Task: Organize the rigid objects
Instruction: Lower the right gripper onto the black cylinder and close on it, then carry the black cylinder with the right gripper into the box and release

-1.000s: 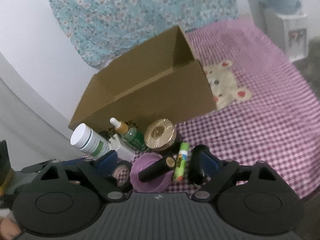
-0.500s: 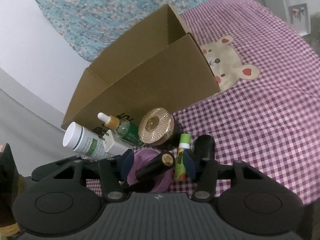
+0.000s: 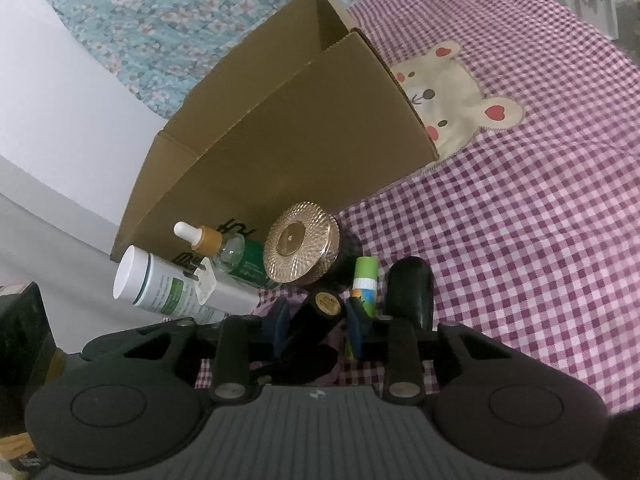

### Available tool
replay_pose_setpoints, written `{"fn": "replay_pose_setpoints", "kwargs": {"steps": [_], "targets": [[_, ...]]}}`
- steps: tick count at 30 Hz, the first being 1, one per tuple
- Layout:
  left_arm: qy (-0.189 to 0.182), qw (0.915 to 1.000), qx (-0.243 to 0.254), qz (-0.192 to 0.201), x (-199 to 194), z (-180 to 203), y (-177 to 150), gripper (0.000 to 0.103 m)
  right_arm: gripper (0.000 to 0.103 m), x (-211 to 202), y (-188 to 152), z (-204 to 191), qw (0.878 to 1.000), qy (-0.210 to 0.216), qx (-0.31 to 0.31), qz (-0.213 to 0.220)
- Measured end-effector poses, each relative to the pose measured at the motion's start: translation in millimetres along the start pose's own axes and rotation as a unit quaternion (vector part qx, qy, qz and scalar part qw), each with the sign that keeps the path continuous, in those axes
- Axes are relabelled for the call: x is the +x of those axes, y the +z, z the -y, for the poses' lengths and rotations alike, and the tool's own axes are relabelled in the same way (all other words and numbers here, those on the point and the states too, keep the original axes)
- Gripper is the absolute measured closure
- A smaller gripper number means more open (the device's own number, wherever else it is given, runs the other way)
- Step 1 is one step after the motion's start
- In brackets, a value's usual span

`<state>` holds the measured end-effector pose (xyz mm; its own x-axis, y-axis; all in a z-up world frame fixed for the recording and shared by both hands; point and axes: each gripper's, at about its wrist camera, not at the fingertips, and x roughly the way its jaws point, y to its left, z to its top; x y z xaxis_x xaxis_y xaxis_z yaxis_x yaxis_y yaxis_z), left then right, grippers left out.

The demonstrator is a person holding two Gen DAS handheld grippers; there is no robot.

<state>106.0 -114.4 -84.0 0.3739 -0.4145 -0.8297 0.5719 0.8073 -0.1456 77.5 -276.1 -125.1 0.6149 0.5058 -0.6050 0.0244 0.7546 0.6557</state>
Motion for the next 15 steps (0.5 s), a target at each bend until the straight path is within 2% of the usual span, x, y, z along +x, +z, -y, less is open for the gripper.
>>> {"fn": "replay_pose_setpoints", "kwargs": {"steps": [6,9,15], "targets": [[-0.002,1.0000,0.003,0.008,-2,3,2,0.076,0.075,2,4,6,1.000,0.018,0.015,0.007],[0.003,0.9998,0.010,0.017,-5,7,1,0.079,0.079,-5,4,1,1.000,0.027,0.008,0.015],[0.007,0.9990,0.006,0.043,-28,11,-1,0.080,0.079,-17,0,-23,0.998,0.023,-0.036,0.036]]}}
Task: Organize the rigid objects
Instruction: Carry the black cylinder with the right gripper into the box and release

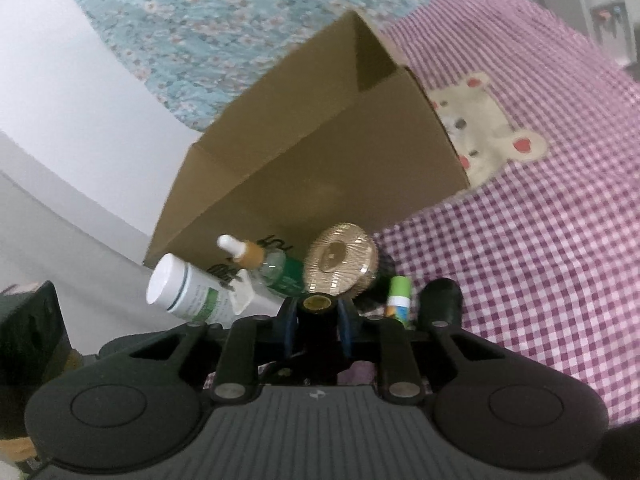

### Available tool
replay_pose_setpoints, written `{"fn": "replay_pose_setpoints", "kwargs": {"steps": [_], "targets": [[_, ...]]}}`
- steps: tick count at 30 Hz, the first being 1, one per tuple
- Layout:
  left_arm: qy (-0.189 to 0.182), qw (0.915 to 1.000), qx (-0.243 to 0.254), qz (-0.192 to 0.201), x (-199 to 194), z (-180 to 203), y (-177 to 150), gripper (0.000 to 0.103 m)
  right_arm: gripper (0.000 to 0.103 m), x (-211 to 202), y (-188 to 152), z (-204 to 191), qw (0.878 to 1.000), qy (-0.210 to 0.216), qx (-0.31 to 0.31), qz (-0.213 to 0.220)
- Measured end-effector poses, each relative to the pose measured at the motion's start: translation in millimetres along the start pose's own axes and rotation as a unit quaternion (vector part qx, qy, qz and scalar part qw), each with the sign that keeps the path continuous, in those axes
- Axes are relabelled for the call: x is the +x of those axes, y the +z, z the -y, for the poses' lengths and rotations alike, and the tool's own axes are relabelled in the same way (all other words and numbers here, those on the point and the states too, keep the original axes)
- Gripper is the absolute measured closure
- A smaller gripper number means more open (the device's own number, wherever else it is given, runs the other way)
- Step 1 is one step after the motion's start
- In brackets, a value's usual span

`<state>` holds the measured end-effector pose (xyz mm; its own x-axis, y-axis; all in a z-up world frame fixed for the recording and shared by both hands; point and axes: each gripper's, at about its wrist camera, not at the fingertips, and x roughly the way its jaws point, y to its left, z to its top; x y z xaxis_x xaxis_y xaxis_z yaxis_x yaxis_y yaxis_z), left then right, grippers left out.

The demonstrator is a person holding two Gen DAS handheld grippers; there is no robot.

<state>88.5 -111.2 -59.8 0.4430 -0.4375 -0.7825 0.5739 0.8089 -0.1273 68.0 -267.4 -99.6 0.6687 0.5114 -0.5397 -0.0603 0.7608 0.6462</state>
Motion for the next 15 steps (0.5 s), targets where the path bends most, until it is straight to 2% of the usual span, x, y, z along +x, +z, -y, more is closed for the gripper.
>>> {"fn": "replay_pose_setpoints", "kwargs": {"steps": [5,9,15], "targets": [[0.005,0.9989,-0.003,0.046,-42,7,4,0.081,0.079,-23,-1,-32,0.998,0.003,-0.049,0.026],[0.021,0.9952,-0.013,0.095,-83,7,19,0.082,0.079,-45,6,-72,0.992,0.005,-0.109,0.057],[0.044,0.9851,-0.067,0.153,-133,-30,66,0.082,0.079,-54,51,-142,0.975,0.042,-0.196,0.095]]}}
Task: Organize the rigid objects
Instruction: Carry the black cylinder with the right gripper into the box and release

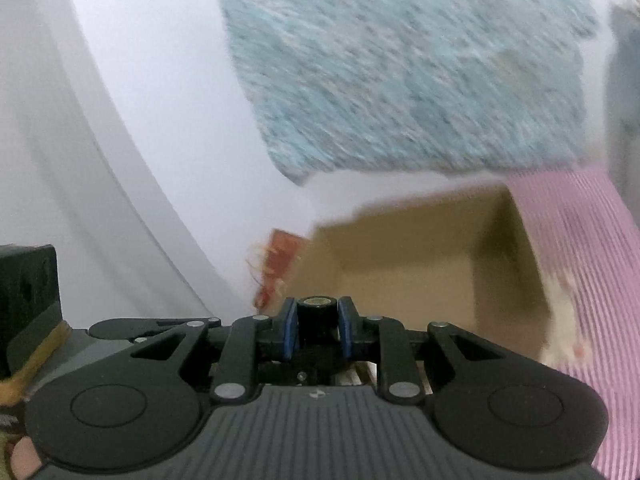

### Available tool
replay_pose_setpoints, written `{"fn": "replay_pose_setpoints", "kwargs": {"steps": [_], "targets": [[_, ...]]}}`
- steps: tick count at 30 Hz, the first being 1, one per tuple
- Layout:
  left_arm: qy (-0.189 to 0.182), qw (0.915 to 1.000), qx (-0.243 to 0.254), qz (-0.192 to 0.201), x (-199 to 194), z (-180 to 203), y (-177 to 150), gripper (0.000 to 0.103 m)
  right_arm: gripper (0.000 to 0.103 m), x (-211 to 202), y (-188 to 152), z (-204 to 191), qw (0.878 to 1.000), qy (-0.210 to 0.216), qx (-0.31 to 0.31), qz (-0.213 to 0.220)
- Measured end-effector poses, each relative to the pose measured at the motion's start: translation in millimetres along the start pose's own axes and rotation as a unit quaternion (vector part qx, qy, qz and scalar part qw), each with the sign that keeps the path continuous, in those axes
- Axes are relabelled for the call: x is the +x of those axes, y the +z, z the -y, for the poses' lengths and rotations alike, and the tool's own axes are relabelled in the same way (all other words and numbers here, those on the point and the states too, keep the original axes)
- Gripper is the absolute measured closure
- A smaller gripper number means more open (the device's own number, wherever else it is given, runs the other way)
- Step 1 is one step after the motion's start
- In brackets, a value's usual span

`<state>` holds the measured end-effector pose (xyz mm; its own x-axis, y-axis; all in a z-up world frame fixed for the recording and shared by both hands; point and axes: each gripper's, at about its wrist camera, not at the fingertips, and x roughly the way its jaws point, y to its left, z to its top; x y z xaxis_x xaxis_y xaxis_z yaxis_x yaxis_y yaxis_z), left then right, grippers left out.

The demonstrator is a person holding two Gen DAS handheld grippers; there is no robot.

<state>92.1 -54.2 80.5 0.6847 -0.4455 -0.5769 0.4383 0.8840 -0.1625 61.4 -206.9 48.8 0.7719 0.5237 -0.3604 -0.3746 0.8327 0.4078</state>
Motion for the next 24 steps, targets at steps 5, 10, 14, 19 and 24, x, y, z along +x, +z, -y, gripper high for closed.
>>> {"fn": "replay_pose_setpoints", "kwargs": {"steps": [5,10,14,19,24], "targets": [[0.028,0.9987,-0.043,-0.004,23,-37,37,0.082,0.079,51,54,-2,0.999,0.040,-0.015,-0.014],[0.039,0.9927,-0.105,-0.046,63,-82,44,0.082,0.079,119,80,25,0.995,0.060,0.014,-0.077],[0.050,0.9864,-0.136,-0.078,87,-107,41,0.082,0.079,177,87,52,0.984,0.074,0.071,-0.147],[0.078,0.9797,-0.147,-0.113,107,-129,31,0.081,0.079,235,74,79,0.963,0.076,0.134,-0.220],[0.098,0.9768,-0.148,-0.120,103,-130,28,0.072,0.079,288,55,90,0.950,0.061,0.152,-0.267]]}}
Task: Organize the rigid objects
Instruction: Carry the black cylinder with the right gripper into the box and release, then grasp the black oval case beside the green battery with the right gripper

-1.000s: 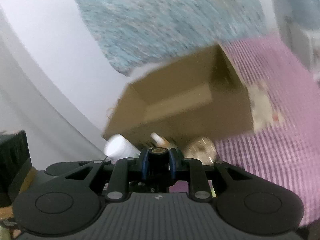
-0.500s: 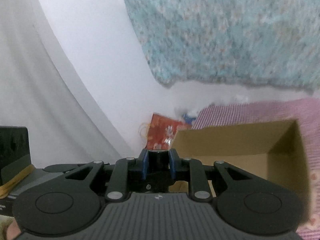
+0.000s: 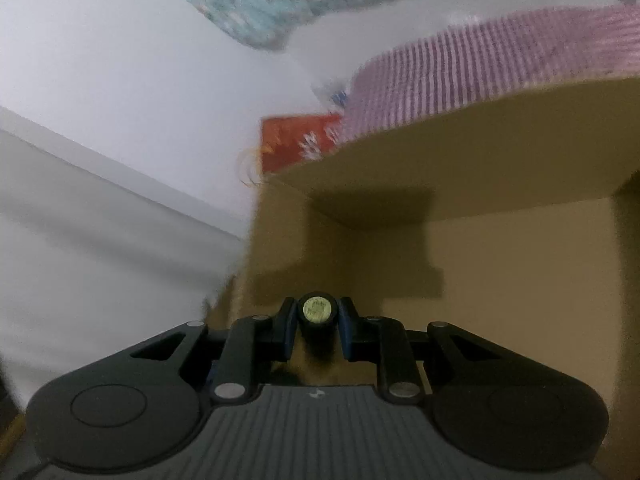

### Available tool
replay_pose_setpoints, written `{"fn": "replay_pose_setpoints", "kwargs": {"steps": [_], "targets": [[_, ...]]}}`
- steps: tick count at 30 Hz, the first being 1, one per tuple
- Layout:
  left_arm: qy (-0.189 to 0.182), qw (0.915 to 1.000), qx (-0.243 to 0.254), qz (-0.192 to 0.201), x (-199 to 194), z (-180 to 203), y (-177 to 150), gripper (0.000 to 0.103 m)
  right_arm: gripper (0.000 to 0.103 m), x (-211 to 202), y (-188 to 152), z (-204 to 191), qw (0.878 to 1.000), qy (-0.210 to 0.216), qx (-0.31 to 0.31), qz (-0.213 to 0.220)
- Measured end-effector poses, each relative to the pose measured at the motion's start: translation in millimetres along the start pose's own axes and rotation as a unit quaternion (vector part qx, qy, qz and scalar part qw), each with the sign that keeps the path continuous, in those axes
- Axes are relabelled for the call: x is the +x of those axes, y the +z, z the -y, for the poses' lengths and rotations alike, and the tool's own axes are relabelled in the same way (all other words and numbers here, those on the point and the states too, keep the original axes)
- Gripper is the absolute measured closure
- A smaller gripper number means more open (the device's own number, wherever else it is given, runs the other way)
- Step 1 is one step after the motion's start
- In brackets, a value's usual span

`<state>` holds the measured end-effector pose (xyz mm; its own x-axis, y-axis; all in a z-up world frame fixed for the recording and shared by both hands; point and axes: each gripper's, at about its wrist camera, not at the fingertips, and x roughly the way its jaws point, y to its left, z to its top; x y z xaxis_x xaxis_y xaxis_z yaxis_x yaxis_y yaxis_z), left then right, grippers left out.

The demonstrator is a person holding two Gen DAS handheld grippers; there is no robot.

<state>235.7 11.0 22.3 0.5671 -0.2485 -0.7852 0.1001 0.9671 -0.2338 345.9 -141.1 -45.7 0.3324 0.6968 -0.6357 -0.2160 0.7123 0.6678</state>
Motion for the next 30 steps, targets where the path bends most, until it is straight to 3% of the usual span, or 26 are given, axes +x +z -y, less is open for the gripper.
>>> {"fn": "replay_pose_setpoints", "kwargs": {"steps": [2,7,10,13,21,27,30], "targets": [[0.010,0.9999,0.000,0.004,-7,0,-3,0.065,0.077,18,8,3,1.000,-0.023,-0.002,0.001],[0.008,0.9994,-0.007,0.033,-32,-3,-9,0.054,0.072,24,26,12,0.998,0.018,0.053,0.023],[-0.004,0.9985,-0.007,0.053,-50,-3,-11,0.044,0.036,7,24,11,0.997,0.022,0.059,0.046],[-0.013,0.9971,-0.001,0.074,-71,-1,-16,0.040,0.035,-21,16,8,0.996,0.020,0.057,0.072],[-0.051,0.9915,0.011,0.119,-123,6,-43,0.034,0.035,-134,-33,11,0.984,0.087,0.080,0.135],[-0.080,0.9908,0.024,0.107,-131,14,-71,0.033,0.035,-215,-107,16,0.978,0.095,0.065,0.176],[-0.095,0.9914,0.035,0.083,-121,21,-90,0.033,0.035,-240,-153,27,0.976,0.058,0.060,0.202]]}}
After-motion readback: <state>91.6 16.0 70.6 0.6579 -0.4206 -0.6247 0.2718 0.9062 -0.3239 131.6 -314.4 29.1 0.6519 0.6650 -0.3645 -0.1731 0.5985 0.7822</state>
